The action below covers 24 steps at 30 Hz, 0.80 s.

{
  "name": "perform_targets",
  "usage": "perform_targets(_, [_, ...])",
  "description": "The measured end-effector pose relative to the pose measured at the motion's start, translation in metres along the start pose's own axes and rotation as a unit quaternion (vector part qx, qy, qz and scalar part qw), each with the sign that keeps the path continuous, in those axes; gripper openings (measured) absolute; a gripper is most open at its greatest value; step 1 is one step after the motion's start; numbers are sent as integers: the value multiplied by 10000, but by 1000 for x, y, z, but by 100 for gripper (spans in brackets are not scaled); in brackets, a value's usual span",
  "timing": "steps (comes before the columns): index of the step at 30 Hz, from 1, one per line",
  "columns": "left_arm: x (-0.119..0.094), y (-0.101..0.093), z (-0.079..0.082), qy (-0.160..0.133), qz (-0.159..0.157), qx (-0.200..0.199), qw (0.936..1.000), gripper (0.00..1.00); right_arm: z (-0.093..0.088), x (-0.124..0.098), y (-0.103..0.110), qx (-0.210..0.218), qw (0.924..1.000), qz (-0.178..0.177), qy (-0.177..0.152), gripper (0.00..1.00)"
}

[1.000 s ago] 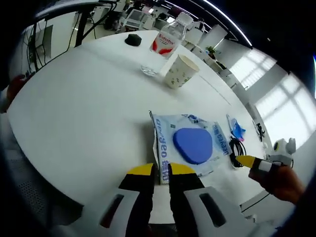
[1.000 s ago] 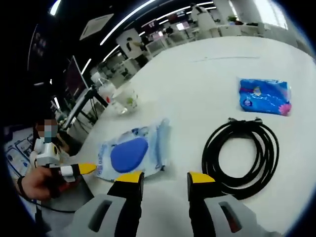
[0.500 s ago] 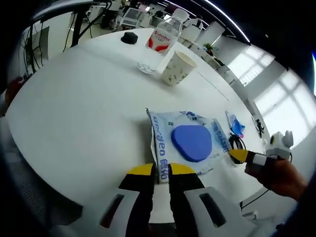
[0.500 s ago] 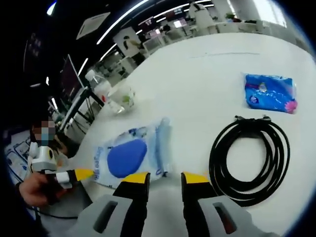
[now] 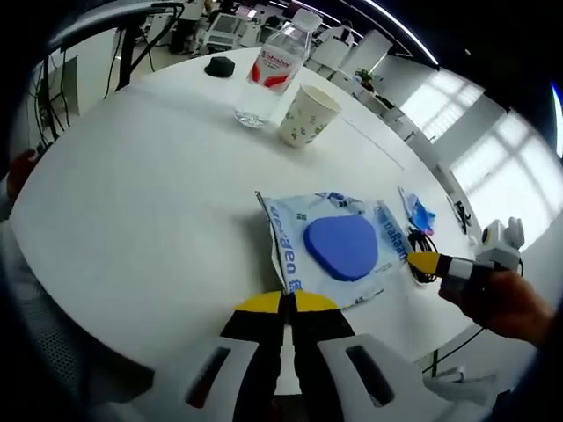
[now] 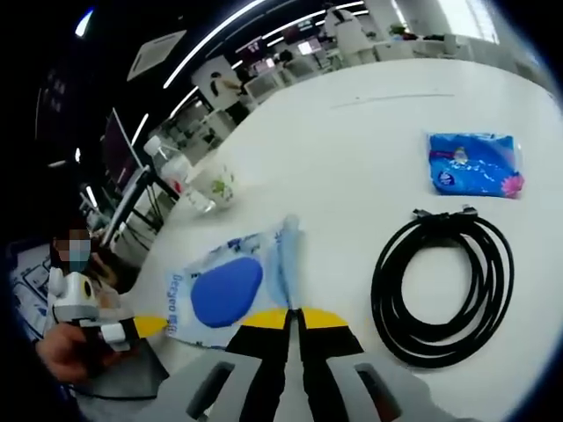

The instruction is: Arrange the tabletop items into an orderly group along one side of the table until the central work area is clear of visible clutter.

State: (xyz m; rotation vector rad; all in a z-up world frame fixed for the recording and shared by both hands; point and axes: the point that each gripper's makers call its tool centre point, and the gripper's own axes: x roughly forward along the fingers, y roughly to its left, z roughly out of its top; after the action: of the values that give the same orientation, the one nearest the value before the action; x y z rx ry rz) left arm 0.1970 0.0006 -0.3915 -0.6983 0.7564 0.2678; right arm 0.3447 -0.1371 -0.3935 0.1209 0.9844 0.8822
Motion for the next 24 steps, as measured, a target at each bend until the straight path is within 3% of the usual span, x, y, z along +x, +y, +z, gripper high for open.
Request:
perform_targets(12, [1, -10, -1, 34, -107, 134, 9998, 0, -16, -25, 2, 285, 9995, 5, -162, 0])
perform_targets(17, [-4, -17, -2, 60, -138, 175, 9997, 0, -13, -28, -4, 334, 9993, 6, -183, 0])
perform_targets(24, [7, -11, 6, -17, -134, -69, 9999, 0, -37, -42, 5, 524, 9984, 111, -167, 0])
